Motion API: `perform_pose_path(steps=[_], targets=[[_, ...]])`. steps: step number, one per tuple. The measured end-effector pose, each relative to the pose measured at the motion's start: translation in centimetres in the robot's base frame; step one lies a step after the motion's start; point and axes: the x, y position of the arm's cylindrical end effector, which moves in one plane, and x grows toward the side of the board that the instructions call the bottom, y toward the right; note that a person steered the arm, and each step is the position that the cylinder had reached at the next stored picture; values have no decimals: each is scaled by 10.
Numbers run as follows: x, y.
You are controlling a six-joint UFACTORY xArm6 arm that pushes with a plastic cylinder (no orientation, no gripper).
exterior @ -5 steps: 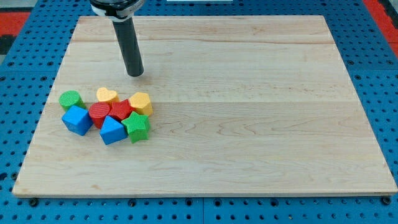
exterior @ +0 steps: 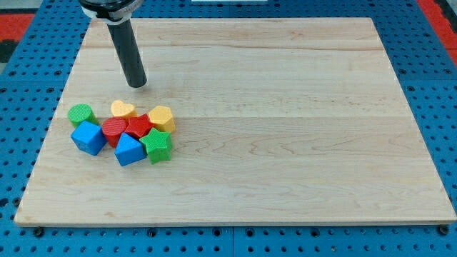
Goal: Separate the red star and yellow hexagon
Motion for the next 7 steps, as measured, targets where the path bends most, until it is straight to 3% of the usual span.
perform_pose_path(steps=[5, 6, 7], targets=[[-3, 0], [-4, 39], [47, 117]])
